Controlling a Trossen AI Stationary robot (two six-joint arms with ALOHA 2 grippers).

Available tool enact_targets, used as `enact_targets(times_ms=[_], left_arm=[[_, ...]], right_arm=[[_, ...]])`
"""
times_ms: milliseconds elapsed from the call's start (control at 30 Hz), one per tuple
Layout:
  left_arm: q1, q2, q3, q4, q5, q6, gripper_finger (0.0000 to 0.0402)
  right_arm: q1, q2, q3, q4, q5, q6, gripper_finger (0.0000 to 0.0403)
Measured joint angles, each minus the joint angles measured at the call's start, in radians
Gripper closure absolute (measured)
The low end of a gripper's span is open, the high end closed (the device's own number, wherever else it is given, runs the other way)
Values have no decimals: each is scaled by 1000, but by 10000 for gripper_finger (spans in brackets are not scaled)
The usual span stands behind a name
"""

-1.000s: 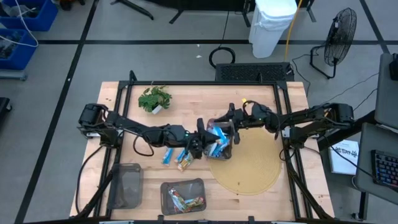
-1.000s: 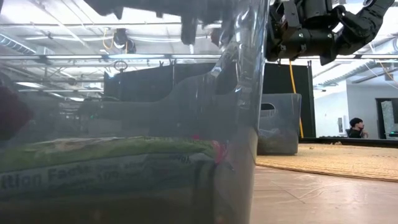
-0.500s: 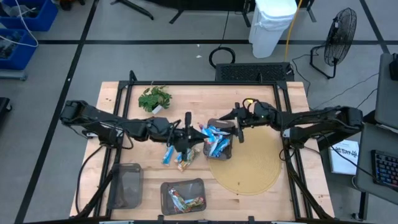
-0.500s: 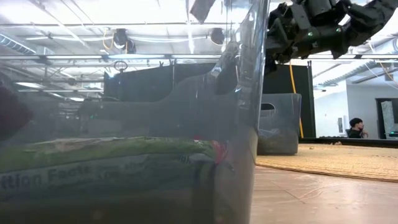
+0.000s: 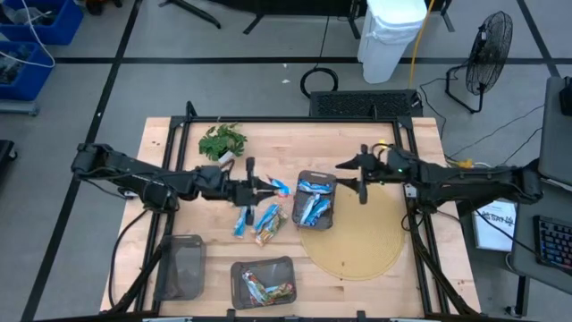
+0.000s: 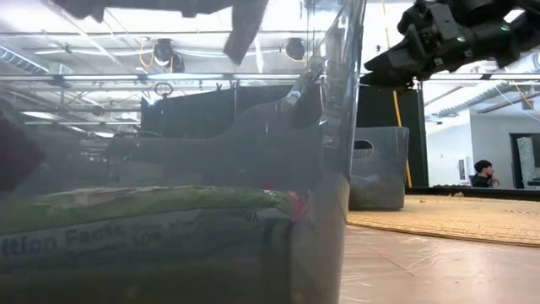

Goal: Pick and place Granola Bars by type
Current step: Put the red granola bar into the bottom right black bin

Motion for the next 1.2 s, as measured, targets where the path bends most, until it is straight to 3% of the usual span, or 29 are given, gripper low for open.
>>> enact_targets(times_ms=[267,467,800,1200], left_arm=[[2,-108,-116,66,14,-127,385],[-27,-125,-129,65,15,-189,385],[-51,-145,-130,57,50,-225,386],[-124,-145,-130,-120,106,-616,386]], right_arm=[[0,-206,-238,225,170,-4,193],[0,-282,-339,308,202,-65,193],[0,-374,-391,411,201,-111,193],[0,-377,-393,410,197,-67,193]])
